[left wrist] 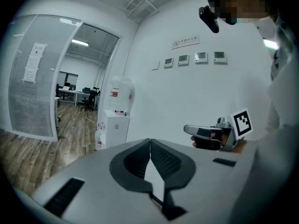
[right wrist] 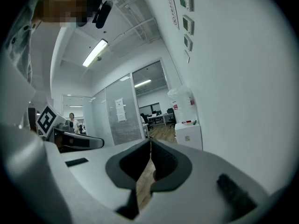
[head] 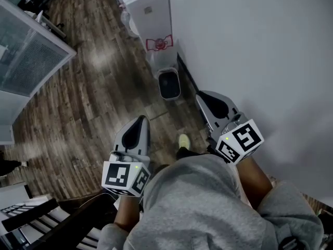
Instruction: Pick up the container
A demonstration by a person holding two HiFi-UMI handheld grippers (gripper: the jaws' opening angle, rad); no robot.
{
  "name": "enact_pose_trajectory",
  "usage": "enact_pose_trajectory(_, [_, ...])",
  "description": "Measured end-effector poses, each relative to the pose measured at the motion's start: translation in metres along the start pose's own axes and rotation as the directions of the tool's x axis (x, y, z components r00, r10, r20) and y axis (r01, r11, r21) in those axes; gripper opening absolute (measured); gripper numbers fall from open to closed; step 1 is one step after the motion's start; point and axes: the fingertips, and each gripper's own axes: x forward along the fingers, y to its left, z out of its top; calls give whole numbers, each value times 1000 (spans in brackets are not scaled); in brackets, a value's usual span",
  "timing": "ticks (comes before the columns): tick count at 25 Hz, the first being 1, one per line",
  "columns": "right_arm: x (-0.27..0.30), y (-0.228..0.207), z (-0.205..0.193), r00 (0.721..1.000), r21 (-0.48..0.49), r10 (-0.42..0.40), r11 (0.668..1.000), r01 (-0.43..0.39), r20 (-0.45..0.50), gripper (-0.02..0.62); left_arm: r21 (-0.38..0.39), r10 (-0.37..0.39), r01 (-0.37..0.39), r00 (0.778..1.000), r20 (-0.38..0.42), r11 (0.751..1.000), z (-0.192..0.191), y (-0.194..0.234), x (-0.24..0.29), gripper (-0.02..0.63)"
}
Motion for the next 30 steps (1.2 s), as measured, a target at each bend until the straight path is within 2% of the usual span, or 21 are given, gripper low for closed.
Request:
enact_pose_trajectory(10, [17, -22, 5, 1000, -2, 29, 1000, -29, 2, 26, 14, 13, -13, 1000, -2, 1000, 9, -3, 26, 15])
enact_pose_trajectory(19, [21, -19, 3, 999, -4, 39, 999, -39, 7, 26, 31, 16, -15, 1000, -6, 999, 9, 0, 28, 15])
enact_pose_trajectory(30, [35, -22, 4, 998, 5, 59, 998, -59, -19, 26, 13, 19, -19, 1000, -3, 1000, 14, 8, 35, 15])
